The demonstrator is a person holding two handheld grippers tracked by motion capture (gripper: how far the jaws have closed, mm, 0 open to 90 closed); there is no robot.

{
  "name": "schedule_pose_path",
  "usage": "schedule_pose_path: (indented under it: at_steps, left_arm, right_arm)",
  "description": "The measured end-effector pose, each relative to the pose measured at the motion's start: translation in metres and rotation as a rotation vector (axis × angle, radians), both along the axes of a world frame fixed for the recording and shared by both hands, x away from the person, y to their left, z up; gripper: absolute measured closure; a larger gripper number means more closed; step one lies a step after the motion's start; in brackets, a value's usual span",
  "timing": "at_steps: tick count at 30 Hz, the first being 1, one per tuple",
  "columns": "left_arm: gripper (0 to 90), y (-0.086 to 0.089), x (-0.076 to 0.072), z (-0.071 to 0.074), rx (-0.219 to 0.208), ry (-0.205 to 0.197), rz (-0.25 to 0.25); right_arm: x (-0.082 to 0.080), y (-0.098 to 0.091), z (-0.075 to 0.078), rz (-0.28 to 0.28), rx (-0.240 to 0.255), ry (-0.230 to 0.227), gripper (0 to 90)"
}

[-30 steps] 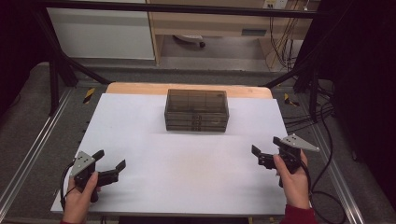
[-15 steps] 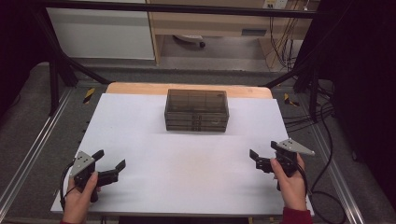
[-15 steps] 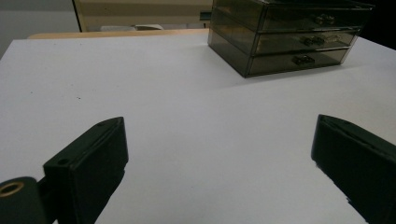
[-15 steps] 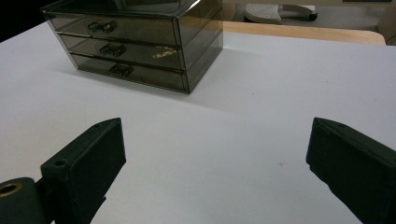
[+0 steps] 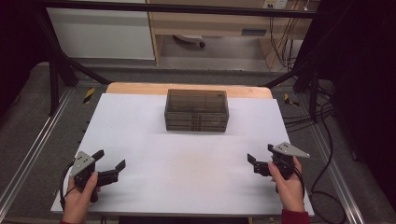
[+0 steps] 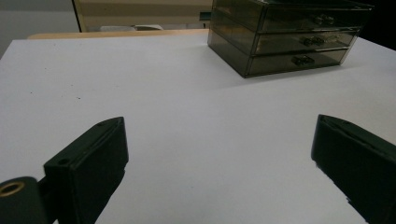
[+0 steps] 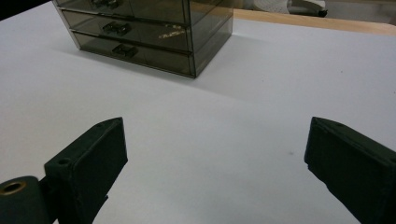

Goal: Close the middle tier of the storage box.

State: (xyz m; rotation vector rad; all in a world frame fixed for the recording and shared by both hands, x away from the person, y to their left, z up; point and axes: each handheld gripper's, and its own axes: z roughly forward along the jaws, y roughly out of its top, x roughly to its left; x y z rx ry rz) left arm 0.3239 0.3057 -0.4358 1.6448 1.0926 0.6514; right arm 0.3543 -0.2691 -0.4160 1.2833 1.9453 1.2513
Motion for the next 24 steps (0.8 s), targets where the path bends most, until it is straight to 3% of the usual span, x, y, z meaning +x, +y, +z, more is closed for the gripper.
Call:
schedule_pose_path:
  at_steps: [24]
  left_arm:
    - [4.2,-0.002,0.000,0.000,-0.001,0.001,-0.006]
  right_arm:
    - [0.006,0.010,-0.024,0.062,-0.017,0.064,5.8]
